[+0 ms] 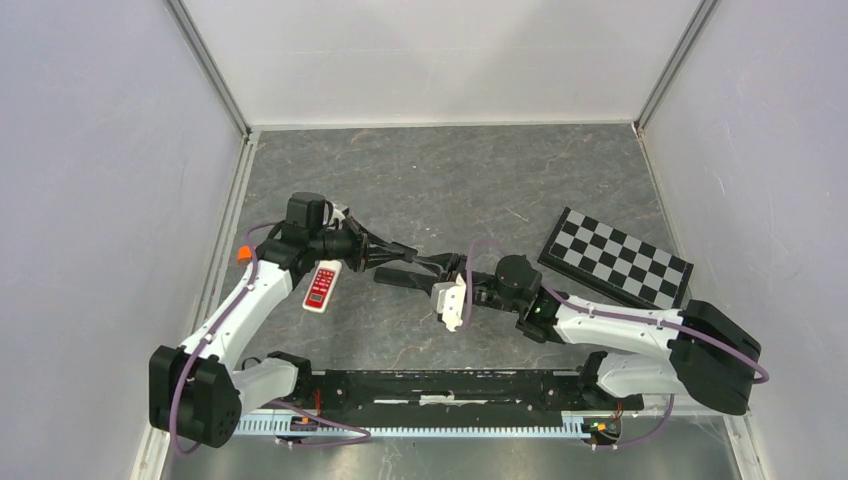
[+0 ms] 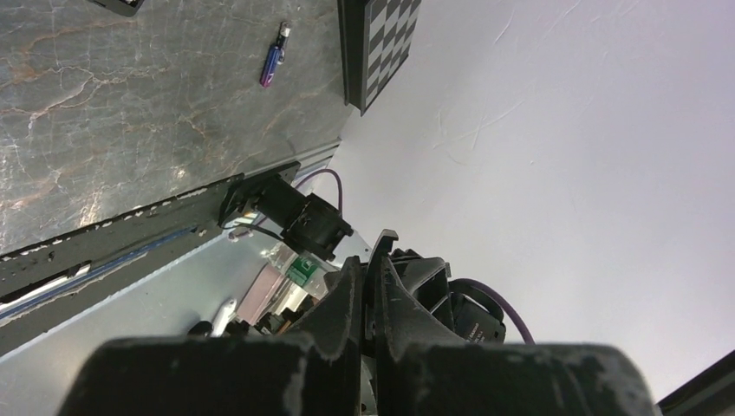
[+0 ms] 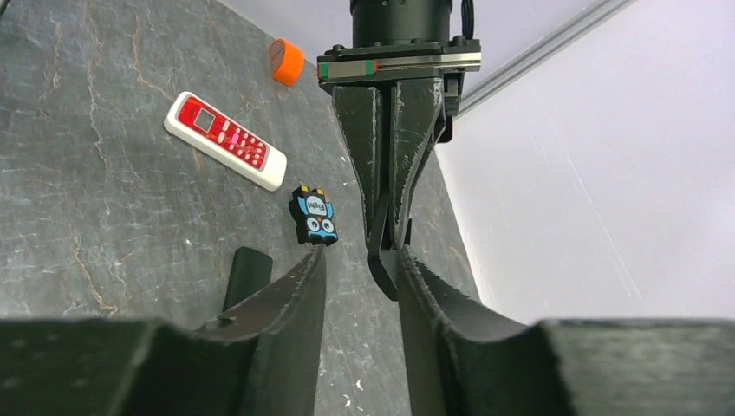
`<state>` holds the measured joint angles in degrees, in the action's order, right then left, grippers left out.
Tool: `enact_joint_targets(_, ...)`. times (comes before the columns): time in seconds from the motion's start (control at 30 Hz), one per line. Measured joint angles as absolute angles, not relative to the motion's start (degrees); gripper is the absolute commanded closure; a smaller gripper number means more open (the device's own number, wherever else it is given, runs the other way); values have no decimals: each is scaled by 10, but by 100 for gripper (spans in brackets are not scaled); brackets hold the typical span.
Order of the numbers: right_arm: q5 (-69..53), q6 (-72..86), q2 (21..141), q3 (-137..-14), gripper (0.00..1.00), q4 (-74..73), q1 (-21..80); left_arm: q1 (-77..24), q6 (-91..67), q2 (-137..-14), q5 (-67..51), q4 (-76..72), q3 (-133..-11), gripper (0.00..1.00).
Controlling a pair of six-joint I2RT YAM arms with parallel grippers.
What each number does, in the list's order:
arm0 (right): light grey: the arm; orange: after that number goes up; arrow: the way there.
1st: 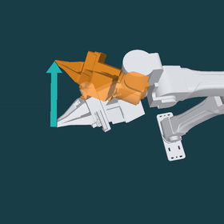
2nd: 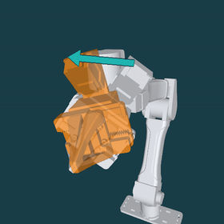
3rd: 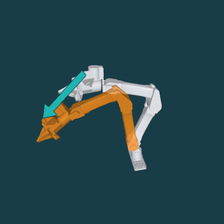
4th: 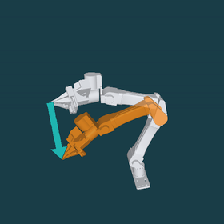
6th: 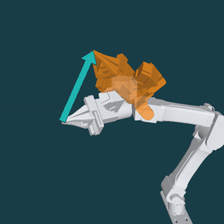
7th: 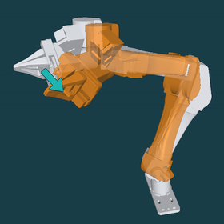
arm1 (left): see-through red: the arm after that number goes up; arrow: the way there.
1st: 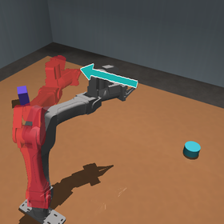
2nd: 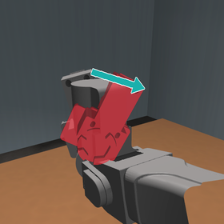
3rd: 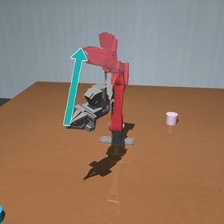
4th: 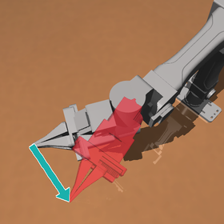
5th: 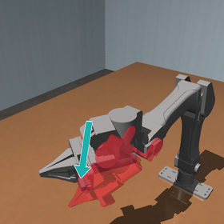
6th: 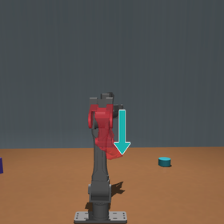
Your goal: Load the batteries into the remote control
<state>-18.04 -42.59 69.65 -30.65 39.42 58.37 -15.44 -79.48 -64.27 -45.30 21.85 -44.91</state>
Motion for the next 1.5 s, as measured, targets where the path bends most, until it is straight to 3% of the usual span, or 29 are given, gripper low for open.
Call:
enact_joint_targets(0.13,-181,-452,713,-318,68,393,587,-154,-798,-637,-457,222,-445,98)
enact_joint_targets(0.47,-178,-507,729,-332,63,376,593,-154,-811,-618,-467,222,-430,98)
enact_joint_targets(0.77,-169,-521,739,-337,85,371,596,-154,-813,-618,-467,223,-427,94)
enact_joint_targets(0.83,-167,-519,740,-340,90,369,596,-154,-815,-616,-466,224,-427,88)
enact_joint_targets(0.9,-167,-516,740,-342,99,369,596,-152,-816,-611,-466,224,-427,76)
enact_joint_targets(1.13,-154,-471,740,-344,100,363,597,-151,-816,-601,-465,222,-427,30)
enact_joint_targets(1.33,-114,-317,747,-394,100,283,586,-128,-734,-601,-448,229,-432,7)
enact_joint_targets(1.5,-143,-122,757,-441,100,230,518,-91,-605,-597,-375,254,-453,3)
